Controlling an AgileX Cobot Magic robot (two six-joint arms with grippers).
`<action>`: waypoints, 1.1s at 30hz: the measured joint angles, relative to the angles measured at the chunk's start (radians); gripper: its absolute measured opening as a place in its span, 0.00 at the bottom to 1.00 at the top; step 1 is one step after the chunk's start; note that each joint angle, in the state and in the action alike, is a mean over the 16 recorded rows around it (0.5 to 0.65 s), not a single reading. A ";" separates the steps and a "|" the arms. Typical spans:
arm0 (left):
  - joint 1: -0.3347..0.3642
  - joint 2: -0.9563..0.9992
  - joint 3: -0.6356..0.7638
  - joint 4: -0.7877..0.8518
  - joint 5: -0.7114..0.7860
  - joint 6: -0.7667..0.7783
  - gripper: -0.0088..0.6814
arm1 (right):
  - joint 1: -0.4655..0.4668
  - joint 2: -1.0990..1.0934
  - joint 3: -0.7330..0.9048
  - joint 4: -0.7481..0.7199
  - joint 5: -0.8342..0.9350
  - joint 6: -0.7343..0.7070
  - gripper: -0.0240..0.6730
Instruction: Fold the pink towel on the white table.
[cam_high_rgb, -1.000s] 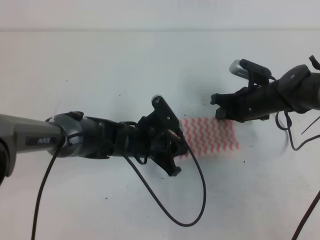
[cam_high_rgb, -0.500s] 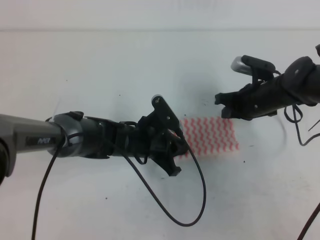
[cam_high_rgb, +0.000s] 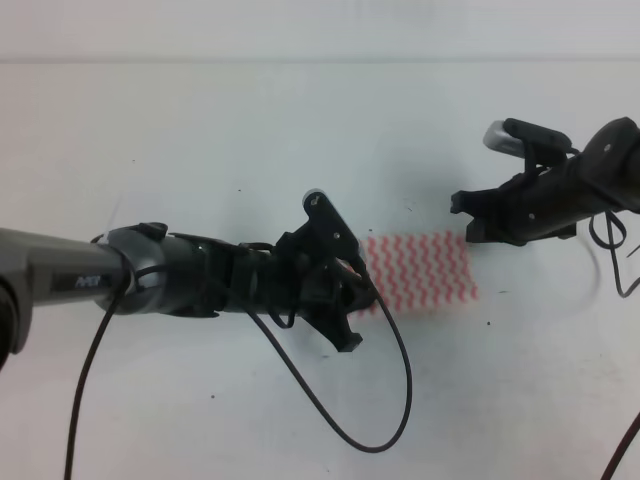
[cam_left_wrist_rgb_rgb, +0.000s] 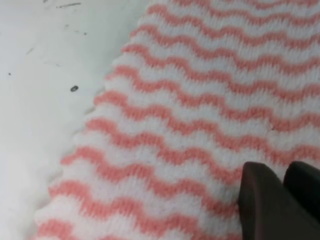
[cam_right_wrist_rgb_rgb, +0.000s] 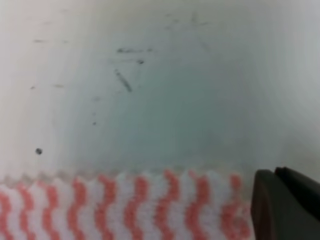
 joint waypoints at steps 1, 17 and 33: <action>0.000 0.000 0.000 0.001 0.000 0.000 0.14 | -0.002 -0.004 0.000 0.000 0.001 0.000 0.01; 0.001 -0.129 0.000 0.011 -0.024 -0.090 0.14 | 0.015 -0.101 0.001 0.013 0.077 -0.001 0.01; 0.049 -0.209 0.000 0.299 -0.010 -0.731 0.02 | 0.145 -0.113 0.001 -0.007 0.187 0.013 0.01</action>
